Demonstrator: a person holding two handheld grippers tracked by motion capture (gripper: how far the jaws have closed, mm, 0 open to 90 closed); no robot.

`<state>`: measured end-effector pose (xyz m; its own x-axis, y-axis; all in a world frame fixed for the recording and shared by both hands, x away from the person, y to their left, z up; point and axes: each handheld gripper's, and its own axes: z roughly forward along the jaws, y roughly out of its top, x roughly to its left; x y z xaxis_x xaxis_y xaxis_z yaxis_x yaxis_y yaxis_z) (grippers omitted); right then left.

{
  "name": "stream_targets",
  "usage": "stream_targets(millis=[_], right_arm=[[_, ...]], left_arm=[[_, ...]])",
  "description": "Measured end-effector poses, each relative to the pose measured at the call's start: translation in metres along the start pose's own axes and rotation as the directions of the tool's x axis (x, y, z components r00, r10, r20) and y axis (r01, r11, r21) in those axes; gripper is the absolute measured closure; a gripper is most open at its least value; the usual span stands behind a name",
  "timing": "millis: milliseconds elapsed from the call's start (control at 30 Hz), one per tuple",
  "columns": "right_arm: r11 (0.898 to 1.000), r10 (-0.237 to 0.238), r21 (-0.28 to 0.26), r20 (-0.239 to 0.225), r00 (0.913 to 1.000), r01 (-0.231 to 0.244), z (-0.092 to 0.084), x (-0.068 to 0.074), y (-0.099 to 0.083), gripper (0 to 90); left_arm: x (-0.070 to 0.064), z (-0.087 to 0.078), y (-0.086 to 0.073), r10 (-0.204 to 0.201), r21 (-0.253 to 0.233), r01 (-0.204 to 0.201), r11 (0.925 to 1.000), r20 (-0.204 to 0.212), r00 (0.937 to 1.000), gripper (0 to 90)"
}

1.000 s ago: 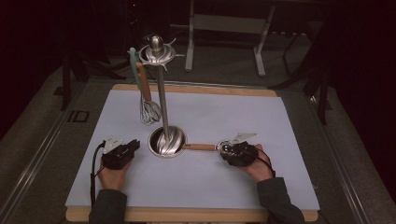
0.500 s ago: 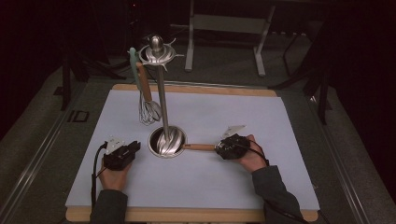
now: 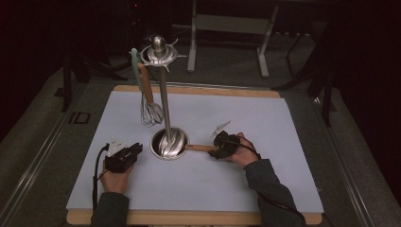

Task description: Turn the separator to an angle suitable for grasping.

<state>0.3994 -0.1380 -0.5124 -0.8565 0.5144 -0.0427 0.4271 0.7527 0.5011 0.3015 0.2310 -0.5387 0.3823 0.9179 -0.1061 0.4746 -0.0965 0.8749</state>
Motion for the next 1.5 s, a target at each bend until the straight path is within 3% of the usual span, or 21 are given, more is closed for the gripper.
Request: stream_targets(millis=[233, 300, 633, 767, 933, 1033, 1267, 1500], right_arm=[[0.999, 0.030, 0.026, 0.020, 0.9994, -0.030, -0.010, -0.001, -0.006, 68.3], [0.997, 0.065, 0.038, -0.005, 0.9979, -0.065, -0.015, -0.001, -0.010, 70.0], [0.991, 0.064, 0.122, -0.023, 0.9977, -0.060, -0.013, -0.006, -0.007, 68.3], [0.981, 0.132, 0.156, -0.084, 0.9878, -0.117, -0.011, -0.017, -0.003, 66.3], [0.980, 0.145, 0.151, -0.119, 0.9823, -0.126, -0.013, -0.018, -0.003, 62.0], [0.983, 0.144, 0.134, -0.135, 0.9803, -0.126, -0.016, -0.018, -0.002, 63.6], [0.977, 0.161, 0.164, -0.131, 0.9781, -0.139, -0.012, -0.019, -0.001, 68.0], [0.978, 0.160, 0.157, -0.153, 0.9752, -0.136, -0.016, -0.019, -0.001, 70.0]], left_arm=[[0.000, 0.000, 0.000, 0.004, 0.003, -0.004, 1.0000, -0.003, 1.0000, 78.7], [0.000, 0.001, 0.000, 0.003, 0.004, -0.003, 1.0000, -0.004, 1.0000, 78.7], [-0.001, 0.001, 0.000, 0.004, 0.007, -0.004, 1.0000, -0.002, 1.0000, 78.5], [-0.001, 0.001, 0.000, 0.005, 0.010, -0.005, 0.9999, -0.003, 1.0000, 78.3], [-0.001, 0.001, 0.000, 0.006, 0.011, -0.006, 0.9999, -0.004, 1.0000, 78.1], [-0.001, 0.001, 0.000, 0.005, 0.011, -0.005, 0.9999, -0.004, 1.0000, 77.6], [-0.001, 0.001, 0.000, 0.005, 0.011, -0.005, 0.9999, -0.005, 1.0000, 77.4], [-0.001, 0.001, 0.000, 0.008, 0.011, -0.008, 0.9999, -0.007, 0.9999, 77.1]])
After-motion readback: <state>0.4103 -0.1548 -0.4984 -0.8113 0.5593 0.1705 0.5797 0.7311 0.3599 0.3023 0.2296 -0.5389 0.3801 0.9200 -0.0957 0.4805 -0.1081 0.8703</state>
